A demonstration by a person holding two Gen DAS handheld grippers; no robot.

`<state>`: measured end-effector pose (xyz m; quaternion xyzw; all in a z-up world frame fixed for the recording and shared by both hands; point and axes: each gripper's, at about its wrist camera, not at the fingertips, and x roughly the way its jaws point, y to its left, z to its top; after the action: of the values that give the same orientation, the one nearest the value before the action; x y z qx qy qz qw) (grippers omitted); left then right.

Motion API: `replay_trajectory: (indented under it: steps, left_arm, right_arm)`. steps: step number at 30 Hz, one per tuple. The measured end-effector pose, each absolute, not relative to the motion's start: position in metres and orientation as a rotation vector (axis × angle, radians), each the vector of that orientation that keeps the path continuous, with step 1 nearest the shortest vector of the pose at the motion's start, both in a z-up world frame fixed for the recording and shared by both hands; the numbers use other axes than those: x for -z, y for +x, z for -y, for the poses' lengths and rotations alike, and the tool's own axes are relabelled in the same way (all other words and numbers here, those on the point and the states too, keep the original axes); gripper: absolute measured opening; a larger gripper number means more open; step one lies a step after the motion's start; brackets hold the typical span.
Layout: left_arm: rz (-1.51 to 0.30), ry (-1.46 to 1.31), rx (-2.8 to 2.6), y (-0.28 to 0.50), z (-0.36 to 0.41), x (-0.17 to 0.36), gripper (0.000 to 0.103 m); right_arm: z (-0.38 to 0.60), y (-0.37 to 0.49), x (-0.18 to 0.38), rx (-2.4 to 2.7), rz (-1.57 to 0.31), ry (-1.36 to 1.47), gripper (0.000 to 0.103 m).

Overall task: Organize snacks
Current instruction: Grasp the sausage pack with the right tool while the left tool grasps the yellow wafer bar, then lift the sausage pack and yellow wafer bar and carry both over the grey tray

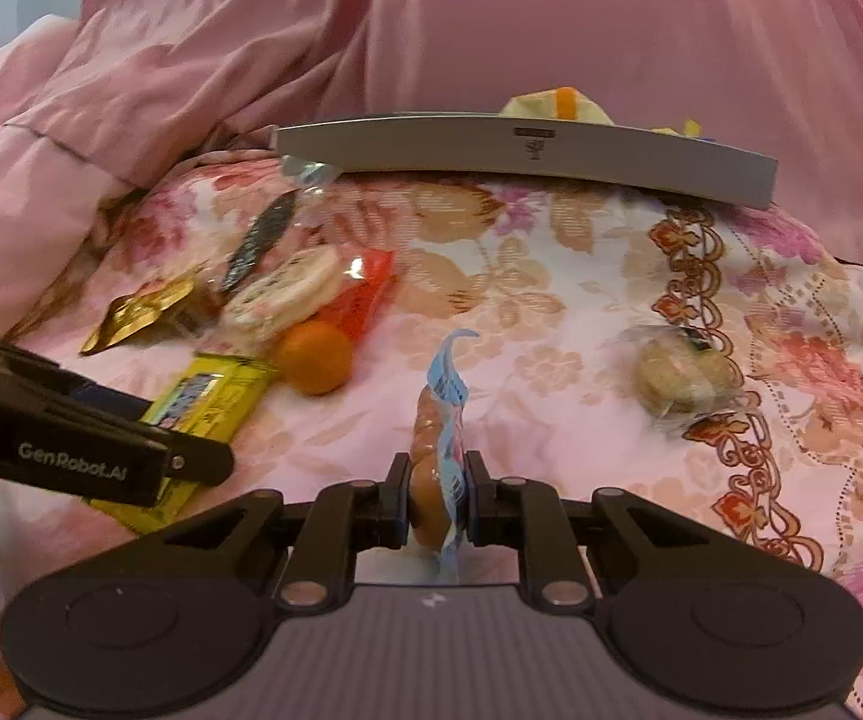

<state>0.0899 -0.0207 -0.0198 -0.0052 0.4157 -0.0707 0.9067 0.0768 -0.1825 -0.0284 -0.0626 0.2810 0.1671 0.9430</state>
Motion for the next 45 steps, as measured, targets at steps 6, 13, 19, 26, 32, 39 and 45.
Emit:
replay_trajectory:
  steps: [6, 13, 19, 26, 32, 39, 45]
  left_arm:
    - [-0.828, 0.042, 0.213, 0.075, 0.027, 0.019, 0.052]
    - [-0.807, 0.183, 0.255, 0.073, 0.042, 0.018, 0.053]
    - [-0.844, 0.136, 0.237, 0.09, 0.039, 0.021, 0.061]
    - [-0.843, 0.113, 0.24, 0.096, 0.036, 0.023, 0.053]
    - [-0.836, 0.11, 0.253, 0.092, 0.036, 0.021, 0.051]
    - [-0.809, 0.04, 0.283, 0.08, 0.026, 0.019, 0.05]
    - [-0.779, 0.022, 0.291, 0.075, 0.024, 0.016, 0.05]
  right_arm:
    - [0.176, 0.063, 0.024, -0.383, -0.547, -0.176, 0.019]
    - [0.166, 0.057, 0.024, -0.354, -0.517, -0.29, 0.019]
    - [0.17, 0.063, 0.028, -0.34, -0.556, -0.261, 0.019]
    - [0.173, 0.072, 0.031, -0.324, -0.6, -0.208, 0.021]
    - [0.167, 0.068, 0.032, -0.316, -0.57, -0.241, 0.019]
    - [0.157, 0.055, 0.033, -0.294, -0.471, -0.395, 0.019]
    - [0.151, 0.05, 0.028, -0.298, -0.409, -0.46, 0.019]
